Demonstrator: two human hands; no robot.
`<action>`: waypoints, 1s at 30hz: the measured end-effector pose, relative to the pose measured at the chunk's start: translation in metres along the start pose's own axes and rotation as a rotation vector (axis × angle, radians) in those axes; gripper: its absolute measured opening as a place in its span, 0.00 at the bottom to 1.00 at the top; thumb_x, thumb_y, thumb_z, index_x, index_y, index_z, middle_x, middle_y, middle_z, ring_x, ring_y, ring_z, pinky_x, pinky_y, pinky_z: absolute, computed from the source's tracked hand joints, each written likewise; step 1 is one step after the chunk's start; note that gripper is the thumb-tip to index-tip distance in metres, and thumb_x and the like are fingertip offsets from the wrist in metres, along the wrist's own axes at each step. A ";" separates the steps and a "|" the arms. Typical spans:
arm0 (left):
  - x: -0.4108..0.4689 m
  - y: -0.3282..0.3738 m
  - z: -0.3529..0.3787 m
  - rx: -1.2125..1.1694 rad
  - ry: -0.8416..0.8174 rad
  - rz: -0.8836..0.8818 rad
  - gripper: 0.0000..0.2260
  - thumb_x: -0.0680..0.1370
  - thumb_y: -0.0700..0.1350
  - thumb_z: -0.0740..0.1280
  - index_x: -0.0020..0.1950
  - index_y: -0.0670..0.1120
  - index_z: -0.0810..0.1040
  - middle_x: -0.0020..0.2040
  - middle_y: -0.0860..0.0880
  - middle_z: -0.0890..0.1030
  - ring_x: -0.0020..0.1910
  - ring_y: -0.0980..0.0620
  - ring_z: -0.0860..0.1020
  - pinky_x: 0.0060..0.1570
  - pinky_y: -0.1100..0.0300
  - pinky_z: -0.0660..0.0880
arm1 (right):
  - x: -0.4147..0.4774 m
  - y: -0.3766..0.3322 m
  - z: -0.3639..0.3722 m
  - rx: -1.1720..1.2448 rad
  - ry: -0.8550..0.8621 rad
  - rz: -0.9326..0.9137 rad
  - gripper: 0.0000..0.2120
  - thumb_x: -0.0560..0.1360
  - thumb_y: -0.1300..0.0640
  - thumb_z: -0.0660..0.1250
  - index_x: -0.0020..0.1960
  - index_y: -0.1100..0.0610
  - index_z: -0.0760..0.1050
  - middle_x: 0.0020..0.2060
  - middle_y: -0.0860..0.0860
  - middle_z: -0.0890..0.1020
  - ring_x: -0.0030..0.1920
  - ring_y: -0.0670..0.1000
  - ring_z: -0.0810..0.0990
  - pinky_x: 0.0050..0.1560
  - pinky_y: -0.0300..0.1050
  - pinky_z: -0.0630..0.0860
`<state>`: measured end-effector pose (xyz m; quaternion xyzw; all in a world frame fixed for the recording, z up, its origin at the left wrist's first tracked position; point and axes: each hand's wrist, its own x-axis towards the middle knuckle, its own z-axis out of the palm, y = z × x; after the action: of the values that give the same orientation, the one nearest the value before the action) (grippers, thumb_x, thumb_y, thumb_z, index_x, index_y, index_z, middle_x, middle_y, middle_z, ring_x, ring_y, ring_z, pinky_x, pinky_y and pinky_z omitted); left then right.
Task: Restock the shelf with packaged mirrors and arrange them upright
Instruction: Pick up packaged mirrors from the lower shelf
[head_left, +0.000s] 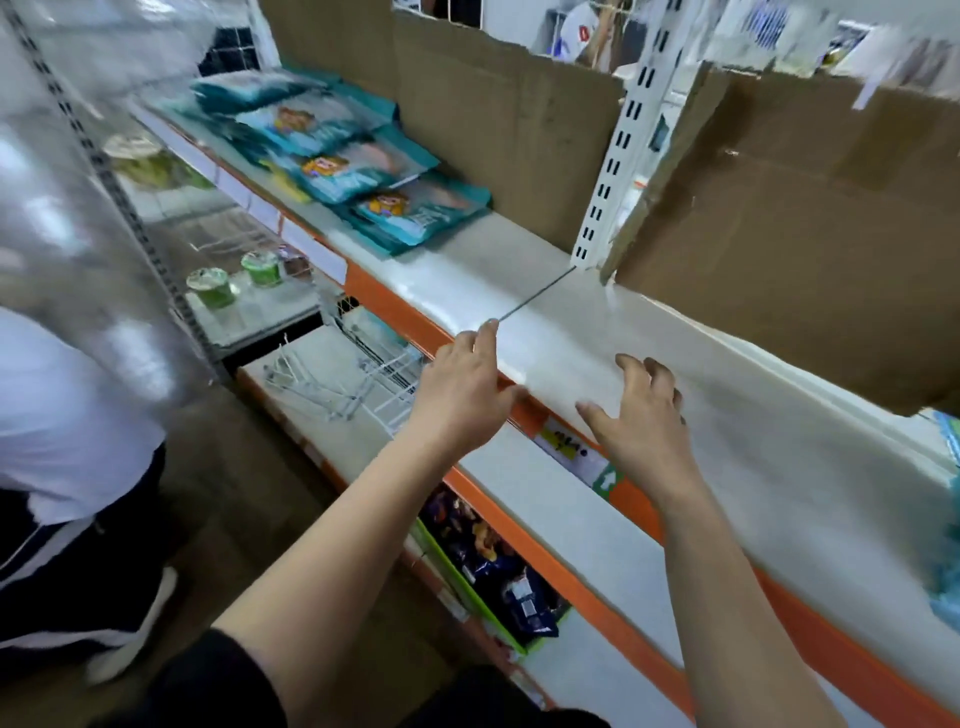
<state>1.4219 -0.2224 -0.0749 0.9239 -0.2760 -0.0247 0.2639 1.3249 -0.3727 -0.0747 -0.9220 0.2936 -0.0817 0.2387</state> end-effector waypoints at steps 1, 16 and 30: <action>0.004 -0.009 -0.007 -0.011 0.017 -0.017 0.34 0.77 0.55 0.64 0.76 0.46 0.52 0.72 0.44 0.64 0.69 0.42 0.64 0.66 0.47 0.65 | 0.005 -0.010 0.005 -0.004 -0.012 -0.018 0.31 0.76 0.46 0.64 0.74 0.53 0.56 0.74 0.57 0.54 0.73 0.59 0.54 0.70 0.57 0.58; 0.120 -0.139 -0.064 0.008 0.072 -0.204 0.32 0.76 0.54 0.65 0.75 0.47 0.55 0.71 0.44 0.64 0.69 0.43 0.64 0.67 0.48 0.64 | 0.154 -0.156 0.095 0.095 -0.122 -0.217 0.29 0.76 0.49 0.65 0.73 0.55 0.59 0.70 0.57 0.61 0.70 0.60 0.60 0.70 0.53 0.59; 0.193 -0.254 -0.118 -0.010 0.118 -0.346 0.29 0.78 0.56 0.62 0.75 0.48 0.57 0.71 0.46 0.65 0.69 0.44 0.64 0.66 0.48 0.66 | 0.248 -0.271 0.156 0.115 -0.148 -0.303 0.26 0.74 0.51 0.67 0.69 0.54 0.65 0.67 0.58 0.66 0.68 0.60 0.63 0.68 0.54 0.64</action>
<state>1.7345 -0.0871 -0.0814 0.9561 -0.0967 -0.0171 0.2762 1.7089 -0.2618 -0.0762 -0.9440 0.1279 -0.0655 0.2971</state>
